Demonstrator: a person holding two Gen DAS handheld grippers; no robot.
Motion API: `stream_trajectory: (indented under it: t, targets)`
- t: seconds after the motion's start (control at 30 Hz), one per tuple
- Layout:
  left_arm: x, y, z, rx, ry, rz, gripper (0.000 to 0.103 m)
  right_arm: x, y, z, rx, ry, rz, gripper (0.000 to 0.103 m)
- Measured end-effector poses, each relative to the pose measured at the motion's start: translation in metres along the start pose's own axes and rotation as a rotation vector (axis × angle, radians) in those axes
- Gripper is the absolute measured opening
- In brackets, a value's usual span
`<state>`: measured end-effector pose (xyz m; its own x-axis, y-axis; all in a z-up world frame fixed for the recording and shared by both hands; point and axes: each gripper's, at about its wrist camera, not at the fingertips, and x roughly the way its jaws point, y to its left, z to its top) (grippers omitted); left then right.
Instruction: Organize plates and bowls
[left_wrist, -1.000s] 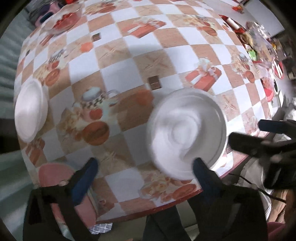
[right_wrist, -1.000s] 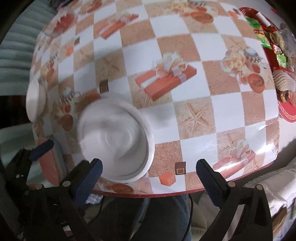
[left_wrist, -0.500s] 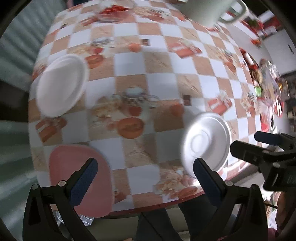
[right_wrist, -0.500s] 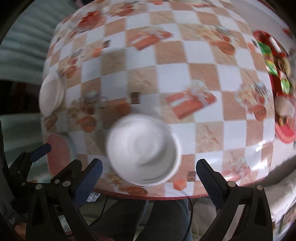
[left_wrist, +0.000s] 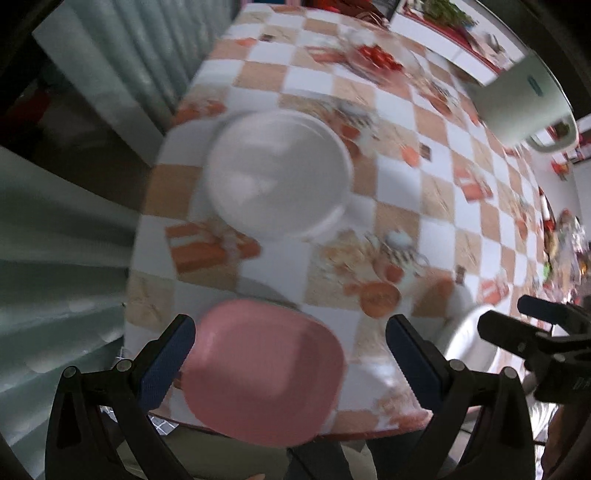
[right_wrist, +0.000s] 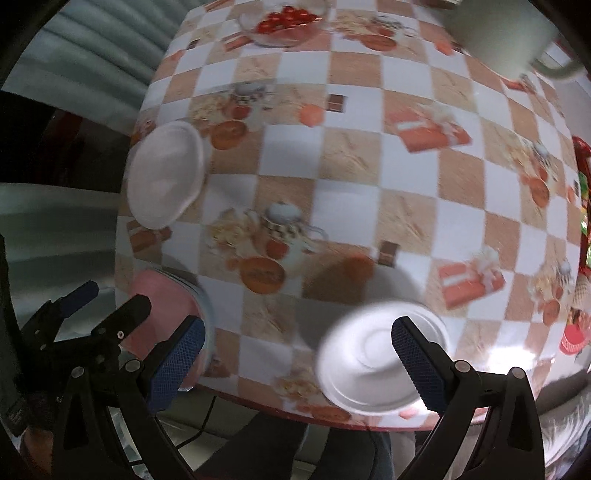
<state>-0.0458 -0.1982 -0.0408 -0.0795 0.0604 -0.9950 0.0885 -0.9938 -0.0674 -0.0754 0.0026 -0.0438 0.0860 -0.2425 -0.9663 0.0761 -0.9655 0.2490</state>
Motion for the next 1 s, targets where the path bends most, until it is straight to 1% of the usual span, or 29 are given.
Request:
stream_trajectory:
  t: [0.07, 0.23, 0.37, 0.6, 1.0]
  targets:
    - [0.001, 0.009, 0.006, -0.021, -0.012, 0.014, 0.103, 0.003, 0.009, 0.008, -0.015, 0.001, 0.000, 0.102]
    - [0.006, 0.023, 0.018, -0.067, -0.011, 0.011, 0.103, 0.009, 0.030, 0.025, -0.045, 0.004, -0.005, 0.102]
    - [0.011, 0.031, 0.025, -0.082, -0.008, 0.032, 0.103, 0.013, 0.040, 0.040, -0.056, 0.004, -0.008, 0.102]
    - [0.025, 0.044, 0.041, -0.100, 0.008, 0.056, 0.103, 0.024, 0.047, 0.064, -0.042, 0.005, -0.006, 0.102]
    - [0.054, 0.069, 0.069, -0.148, 0.037, 0.089, 0.103, 0.059, 0.068, 0.103, -0.050, 0.025, -0.005, 0.102]
